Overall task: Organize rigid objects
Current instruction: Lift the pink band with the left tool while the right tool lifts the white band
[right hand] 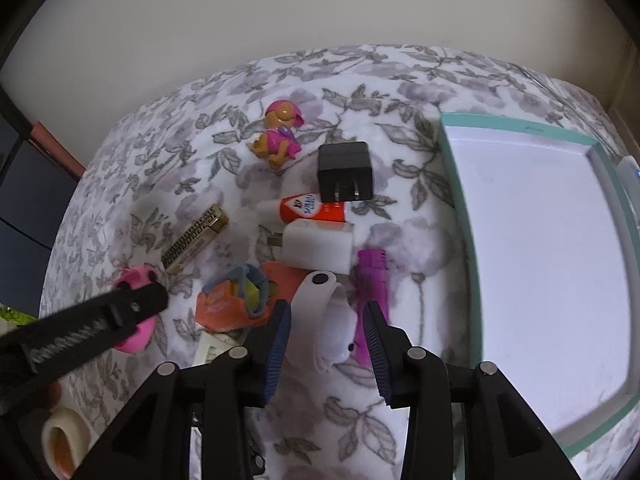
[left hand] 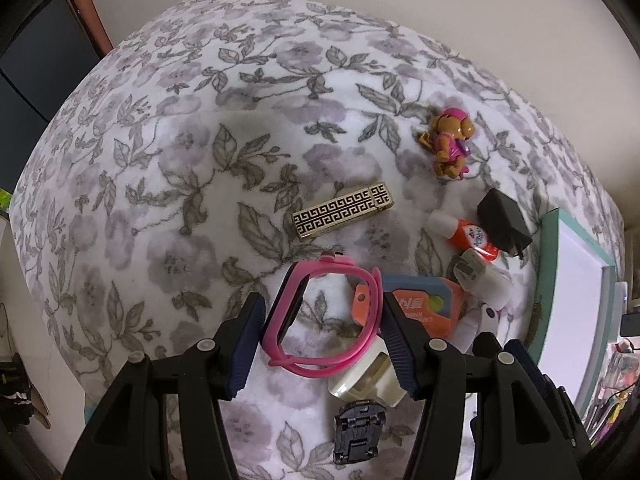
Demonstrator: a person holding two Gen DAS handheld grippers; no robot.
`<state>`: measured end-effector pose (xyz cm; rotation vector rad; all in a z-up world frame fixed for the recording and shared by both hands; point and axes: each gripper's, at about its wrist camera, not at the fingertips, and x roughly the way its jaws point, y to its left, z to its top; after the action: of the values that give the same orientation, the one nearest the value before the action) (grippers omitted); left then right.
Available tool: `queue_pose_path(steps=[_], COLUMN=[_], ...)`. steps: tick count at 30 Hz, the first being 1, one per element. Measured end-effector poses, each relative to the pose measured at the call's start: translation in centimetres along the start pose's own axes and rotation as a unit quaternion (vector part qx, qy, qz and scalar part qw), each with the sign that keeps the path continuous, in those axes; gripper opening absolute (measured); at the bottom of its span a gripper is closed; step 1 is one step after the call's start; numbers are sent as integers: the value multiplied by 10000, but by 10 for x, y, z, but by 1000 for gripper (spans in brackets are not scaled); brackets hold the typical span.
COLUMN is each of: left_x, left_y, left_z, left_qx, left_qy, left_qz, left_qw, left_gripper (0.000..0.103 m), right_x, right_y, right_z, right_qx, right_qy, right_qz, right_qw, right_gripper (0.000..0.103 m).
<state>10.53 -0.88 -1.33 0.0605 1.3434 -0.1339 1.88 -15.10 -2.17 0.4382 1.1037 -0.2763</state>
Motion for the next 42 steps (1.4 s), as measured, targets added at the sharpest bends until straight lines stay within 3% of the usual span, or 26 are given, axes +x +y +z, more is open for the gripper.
queue_pose_path(steps=[14,26,32,38,40,42], left_x=[27,25,27,29,30,29], left_y=[4,3,1,-3,-1,2], left_z=[1,1,-1,-3,-2,-1], left_qx=[-28,45,119,154,128,126], left_qy=[310,311,315,341,348,338], left_qz=[100,140,175,172,161,152], left_qw=[9995,9994,9993,9992,9992,9992], left_gripper=[60,60,60,60,60,60], right_x=[0,24,26,28,25,22], right_y=[12,5,8,10,11,12], right_z=[0,-10,-12,-13,-11,-10], right_qx=[-149,-311,-466,-530,-558,-557], right_qy=[60,408,359,294,219,212], right_qz=[43,-326,-451,-523,-511,-516], right_qw=[9999,9981,9973,9968,9969,9969], right_gripper=[41,40,38,31,19,19])
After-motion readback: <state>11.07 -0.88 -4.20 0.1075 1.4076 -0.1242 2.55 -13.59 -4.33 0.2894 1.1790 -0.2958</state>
